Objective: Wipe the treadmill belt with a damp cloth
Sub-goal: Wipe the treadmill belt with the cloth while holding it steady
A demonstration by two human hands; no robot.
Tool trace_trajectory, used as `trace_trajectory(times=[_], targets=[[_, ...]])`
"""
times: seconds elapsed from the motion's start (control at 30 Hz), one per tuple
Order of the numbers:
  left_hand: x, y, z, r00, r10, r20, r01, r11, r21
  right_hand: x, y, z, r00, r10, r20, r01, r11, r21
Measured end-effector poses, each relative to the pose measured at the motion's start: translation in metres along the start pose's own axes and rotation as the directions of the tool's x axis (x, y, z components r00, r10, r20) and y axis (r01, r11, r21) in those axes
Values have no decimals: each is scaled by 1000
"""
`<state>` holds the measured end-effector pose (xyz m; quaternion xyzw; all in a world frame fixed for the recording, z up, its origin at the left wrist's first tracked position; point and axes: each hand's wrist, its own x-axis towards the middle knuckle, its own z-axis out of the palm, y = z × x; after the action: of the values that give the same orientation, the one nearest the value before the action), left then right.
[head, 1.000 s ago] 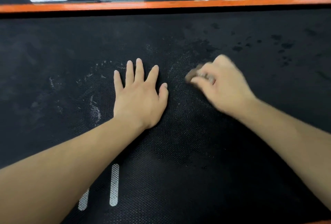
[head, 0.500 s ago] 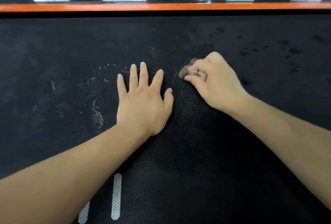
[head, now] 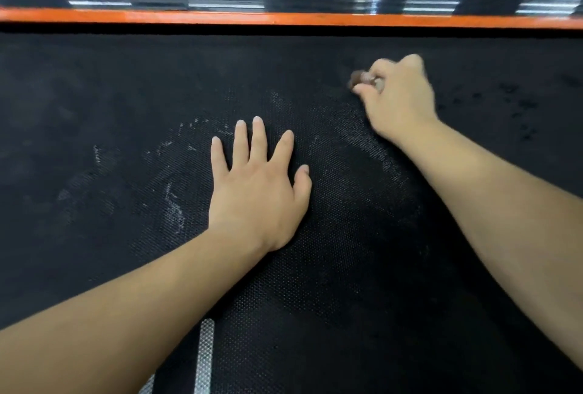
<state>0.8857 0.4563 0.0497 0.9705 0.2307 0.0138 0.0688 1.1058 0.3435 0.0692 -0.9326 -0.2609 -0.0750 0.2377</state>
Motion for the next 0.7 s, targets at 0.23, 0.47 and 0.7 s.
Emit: trace_trajectory(times=[0.23, 0.47, 0.7], targets=[[0, 0, -2, 1000, -1, 13, 1, 1000, -2, 32, -4, 7, 997, 81, -11, -81, 996, 31], [-1, 2, -3, 1000, -3, 26, 3, 1000, 5, 50, -9, 14, 993, -94, 75, 92, 995, 28], [-1, 2, -4, 1000, -2, 15, 2, 1000, -6, 48, -23, 30, 969, -223, 105, 219, 975, 45]])
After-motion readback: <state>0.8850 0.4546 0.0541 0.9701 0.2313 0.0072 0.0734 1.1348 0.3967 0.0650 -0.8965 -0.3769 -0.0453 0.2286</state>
